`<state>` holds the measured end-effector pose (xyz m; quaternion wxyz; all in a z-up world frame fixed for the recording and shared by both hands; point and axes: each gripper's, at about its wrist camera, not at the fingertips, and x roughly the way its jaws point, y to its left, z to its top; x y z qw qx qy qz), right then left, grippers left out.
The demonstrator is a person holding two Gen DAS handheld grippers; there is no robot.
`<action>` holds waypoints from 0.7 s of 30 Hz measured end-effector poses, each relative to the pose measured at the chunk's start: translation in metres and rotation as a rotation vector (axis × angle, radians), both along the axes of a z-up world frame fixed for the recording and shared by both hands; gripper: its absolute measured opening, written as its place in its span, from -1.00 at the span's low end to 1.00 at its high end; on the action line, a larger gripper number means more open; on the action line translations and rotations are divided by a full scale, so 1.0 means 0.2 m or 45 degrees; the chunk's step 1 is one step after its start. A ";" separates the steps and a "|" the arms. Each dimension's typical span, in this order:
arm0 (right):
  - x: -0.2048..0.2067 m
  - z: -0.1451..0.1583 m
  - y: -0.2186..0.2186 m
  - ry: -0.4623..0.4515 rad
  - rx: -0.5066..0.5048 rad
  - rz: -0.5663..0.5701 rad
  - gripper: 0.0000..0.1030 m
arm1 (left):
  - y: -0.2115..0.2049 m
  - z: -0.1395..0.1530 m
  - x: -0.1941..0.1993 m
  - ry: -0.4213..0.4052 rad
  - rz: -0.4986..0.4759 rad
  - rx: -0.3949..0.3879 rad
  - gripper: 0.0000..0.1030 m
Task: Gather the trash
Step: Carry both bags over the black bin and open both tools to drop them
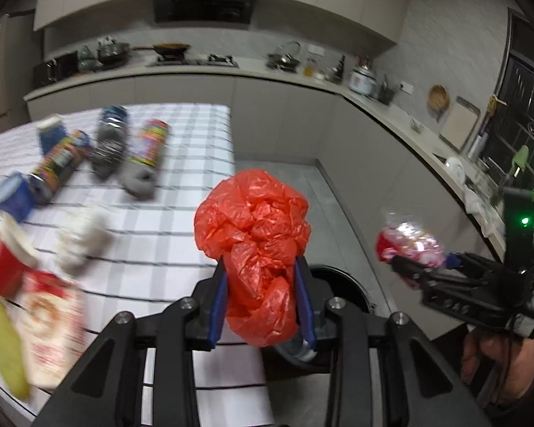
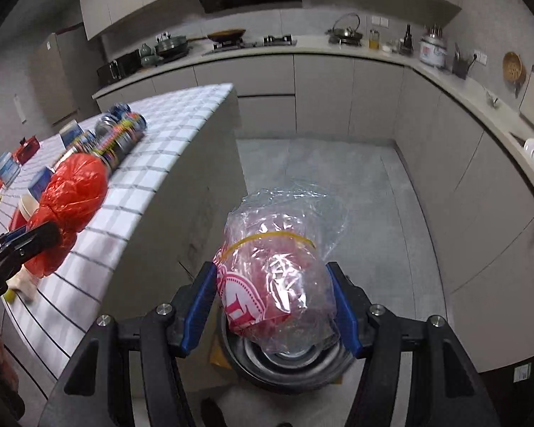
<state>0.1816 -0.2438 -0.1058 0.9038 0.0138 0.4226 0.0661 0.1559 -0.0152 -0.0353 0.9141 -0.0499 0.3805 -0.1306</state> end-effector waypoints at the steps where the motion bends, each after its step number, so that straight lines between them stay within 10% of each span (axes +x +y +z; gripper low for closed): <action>1: 0.00 -0.02 -0.03 0.012 -0.001 0.007 0.23 | -0.07 -0.02 0.00 0.013 -0.011 0.004 -0.30; 16: 0.04 -0.44 -0.31 0.130 -0.038 0.167 0.23 | -0.51 -0.34 0.02 0.200 0.005 -0.035 -0.30; 18: 0.07 -0.49 -0.30 0.140 -0.043 0.227 0.24 | -0.53 -0.40 0.04 0.255 -0.036 -0.076 -0.20; 21: 0.15 -0.61 -0.28 0.222 -0.065 0.296 0.66 | -0.49 -0.40 0.05 0.239 0.039 -0.032 0.48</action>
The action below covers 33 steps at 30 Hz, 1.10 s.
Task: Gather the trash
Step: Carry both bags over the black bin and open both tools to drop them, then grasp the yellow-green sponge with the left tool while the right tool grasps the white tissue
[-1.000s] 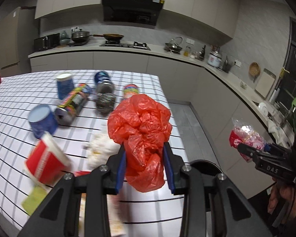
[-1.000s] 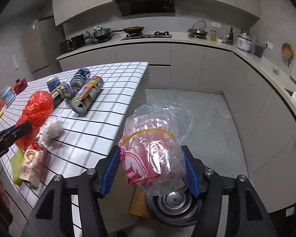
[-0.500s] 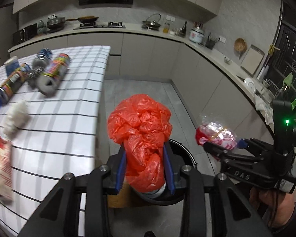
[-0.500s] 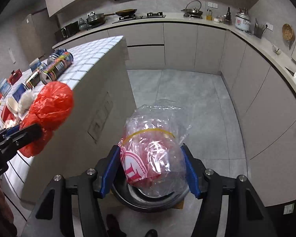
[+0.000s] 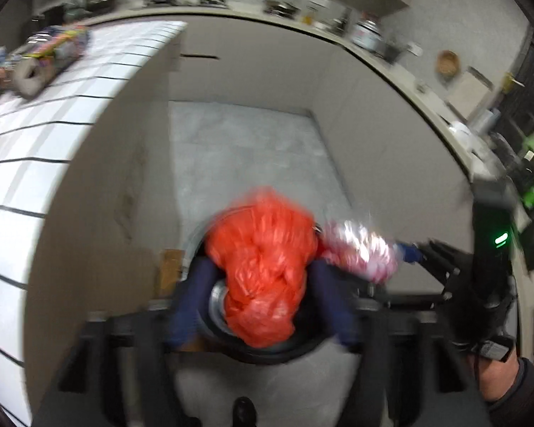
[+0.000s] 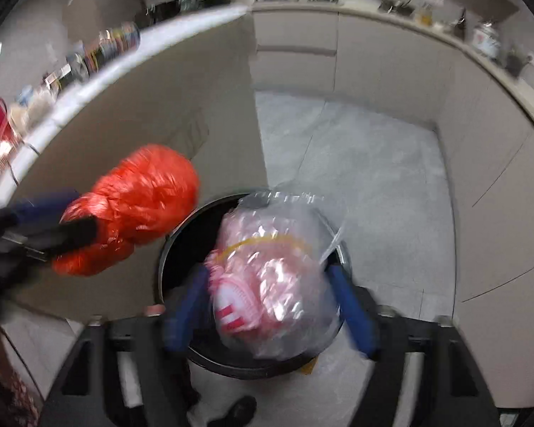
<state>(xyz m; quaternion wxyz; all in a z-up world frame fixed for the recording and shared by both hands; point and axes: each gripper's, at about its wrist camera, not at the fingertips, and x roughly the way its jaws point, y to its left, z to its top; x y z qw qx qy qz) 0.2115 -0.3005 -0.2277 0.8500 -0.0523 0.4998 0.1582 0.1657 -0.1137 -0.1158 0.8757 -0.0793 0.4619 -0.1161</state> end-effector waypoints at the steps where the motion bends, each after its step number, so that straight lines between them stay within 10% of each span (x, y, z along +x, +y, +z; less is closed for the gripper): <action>1: 0.01 -0.02 -0.01 0.008 -0.009 0.000 0.68 | 0.05 0.03 -0.01 -0.017 0.040 -0.001 0.49; 9: 0.07 0.06 -0.08 -0.009 0.066 -0.119 0.68 | 0.17 0.20 -0.10 -0.124 0.164 0.145 0.49; 33: -0.03 0.57 0.24 -0.249 0.087 -0.002 0.68 | 0.46 0.42 -0.22 -0.266 0.391 0.146 0.51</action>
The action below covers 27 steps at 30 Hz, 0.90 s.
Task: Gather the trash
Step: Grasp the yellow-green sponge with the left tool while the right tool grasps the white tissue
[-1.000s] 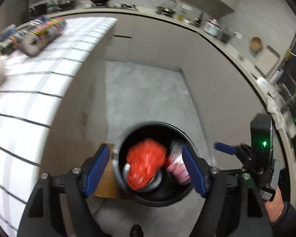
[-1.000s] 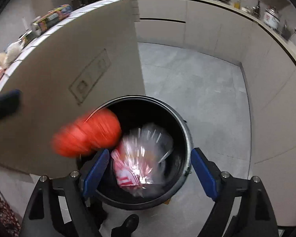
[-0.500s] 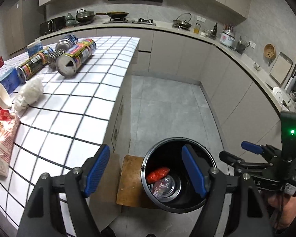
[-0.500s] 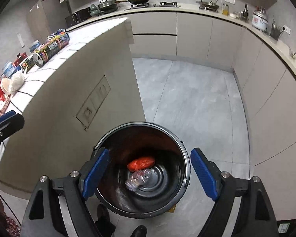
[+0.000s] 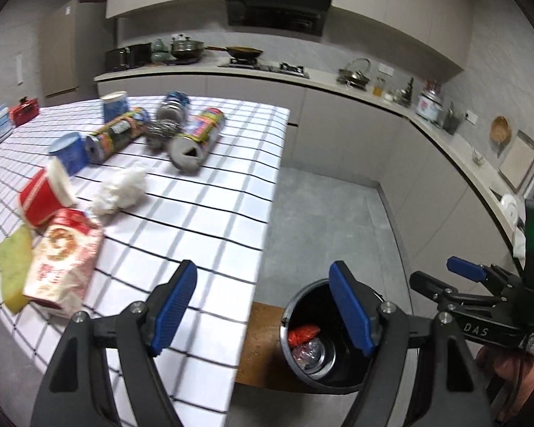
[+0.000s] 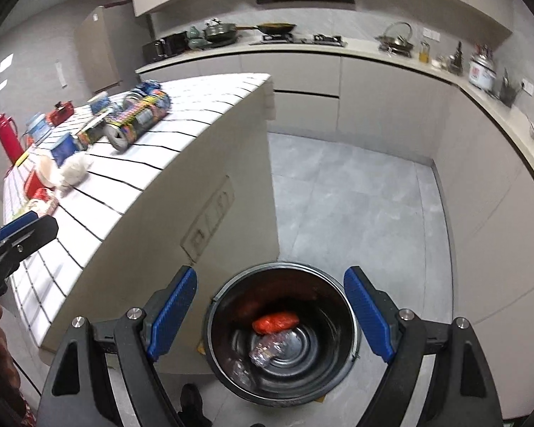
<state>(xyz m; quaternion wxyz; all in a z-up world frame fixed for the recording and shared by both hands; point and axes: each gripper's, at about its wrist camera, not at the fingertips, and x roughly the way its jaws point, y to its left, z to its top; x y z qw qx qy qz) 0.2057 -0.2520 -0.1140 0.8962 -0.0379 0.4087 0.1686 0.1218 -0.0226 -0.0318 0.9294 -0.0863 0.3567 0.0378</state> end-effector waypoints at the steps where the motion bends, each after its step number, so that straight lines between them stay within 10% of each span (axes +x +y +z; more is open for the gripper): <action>1: 0.00 0.02 0.02 -0.006 0.001 0.011 0.68 | 0.02 0.01 -0.02 -0.009 0.020 0.004 0.51; 14: -0.08 0.14 0.55 -0.061 0.049 0.269 0.68 | 0.57 0.06 -0.34 -0.043 0.394 0.060 0.51; 27: -0.18 0.09 1.02 -0.029 -0.018 0.432 0.68 | 0.99 -0.23 -0.41 0.095 0.564 0.008 0.51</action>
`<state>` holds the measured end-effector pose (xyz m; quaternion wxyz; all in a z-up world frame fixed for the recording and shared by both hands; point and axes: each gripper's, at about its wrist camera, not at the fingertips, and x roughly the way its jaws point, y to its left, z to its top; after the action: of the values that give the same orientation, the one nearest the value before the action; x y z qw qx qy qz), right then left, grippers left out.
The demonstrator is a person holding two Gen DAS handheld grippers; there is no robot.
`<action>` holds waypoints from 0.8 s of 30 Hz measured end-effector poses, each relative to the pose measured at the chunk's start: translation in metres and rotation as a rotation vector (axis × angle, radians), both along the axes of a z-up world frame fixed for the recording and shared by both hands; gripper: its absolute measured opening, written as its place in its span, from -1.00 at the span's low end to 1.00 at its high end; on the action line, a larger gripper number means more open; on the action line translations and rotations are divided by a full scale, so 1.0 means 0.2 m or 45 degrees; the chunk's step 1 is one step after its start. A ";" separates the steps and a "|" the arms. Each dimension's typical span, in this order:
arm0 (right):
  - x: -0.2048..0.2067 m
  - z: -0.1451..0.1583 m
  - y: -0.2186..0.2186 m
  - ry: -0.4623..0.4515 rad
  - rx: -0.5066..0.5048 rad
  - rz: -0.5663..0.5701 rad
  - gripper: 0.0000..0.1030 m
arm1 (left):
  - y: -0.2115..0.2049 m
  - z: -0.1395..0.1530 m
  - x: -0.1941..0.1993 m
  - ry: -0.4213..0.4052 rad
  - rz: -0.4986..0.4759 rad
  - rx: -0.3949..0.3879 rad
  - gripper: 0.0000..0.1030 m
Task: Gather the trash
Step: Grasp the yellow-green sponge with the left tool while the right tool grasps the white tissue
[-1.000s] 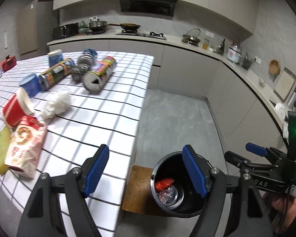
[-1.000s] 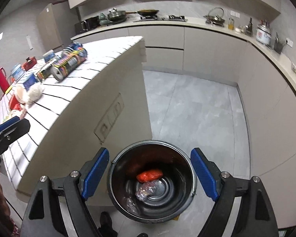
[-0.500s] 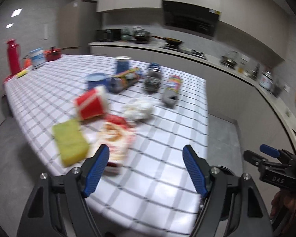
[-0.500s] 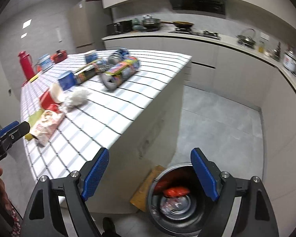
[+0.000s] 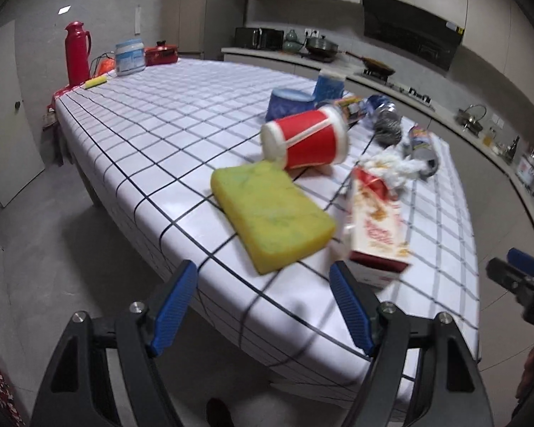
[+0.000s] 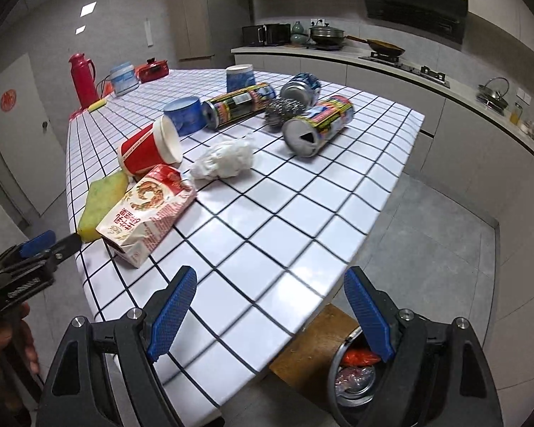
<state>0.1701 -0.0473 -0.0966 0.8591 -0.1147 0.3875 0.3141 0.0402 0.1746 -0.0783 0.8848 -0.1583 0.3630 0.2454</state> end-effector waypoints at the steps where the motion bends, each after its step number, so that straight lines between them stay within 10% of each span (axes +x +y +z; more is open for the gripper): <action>1: 0.00 0.00 0.01 0.001 -0.003 -0.001 0.68 | 0.03 -0.01 0.01 0.006 -0.004 -0.010 0.51; 14: 0.04 -0.01 0.22 0.011 -0.045 -0.060 0.68 | 0.45 -0.03 0.09 0.004 0.046 -0.037 0.51; 24: 0.17 0.03 0.38 0.010 0.010 -0.127 0.68 | 0.39 0.00 0.28 0.001 -0.123 -0.048 0.51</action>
<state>0.2049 0.0291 -0.0910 0.8726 -0.0906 0.3948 0.2731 0.0966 0.2519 -0.0777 0.8923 -0.1570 0.3753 0.1955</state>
